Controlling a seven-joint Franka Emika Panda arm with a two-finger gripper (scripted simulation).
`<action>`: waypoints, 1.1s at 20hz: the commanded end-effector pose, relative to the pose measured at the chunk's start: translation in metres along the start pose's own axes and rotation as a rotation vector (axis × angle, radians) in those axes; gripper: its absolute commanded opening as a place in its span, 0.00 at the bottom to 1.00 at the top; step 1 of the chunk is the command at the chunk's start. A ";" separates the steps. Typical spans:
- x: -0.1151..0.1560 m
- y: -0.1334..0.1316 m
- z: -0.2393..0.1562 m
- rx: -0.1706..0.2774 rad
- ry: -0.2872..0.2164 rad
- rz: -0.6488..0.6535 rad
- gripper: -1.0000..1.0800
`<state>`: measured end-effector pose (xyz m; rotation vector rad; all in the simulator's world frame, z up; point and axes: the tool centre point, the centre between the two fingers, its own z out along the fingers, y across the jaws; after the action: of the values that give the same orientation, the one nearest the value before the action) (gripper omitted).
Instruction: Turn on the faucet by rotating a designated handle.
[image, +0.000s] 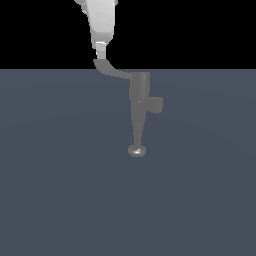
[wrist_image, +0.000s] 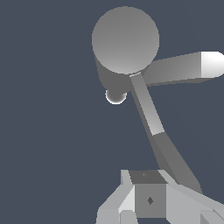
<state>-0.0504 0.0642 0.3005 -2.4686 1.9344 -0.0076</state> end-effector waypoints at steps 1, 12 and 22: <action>0.000 0.011 0.002 -0.007 0.000 0.001 0.00; 0.005 0.033 -0.001 0.000 0.000 -0.002 0.00; 0.035 0.065 0.000 -0.003 0.000 -0.001 0.00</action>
<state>-0.1005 0.0295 0.3011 -2.4862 1.9122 -0.0081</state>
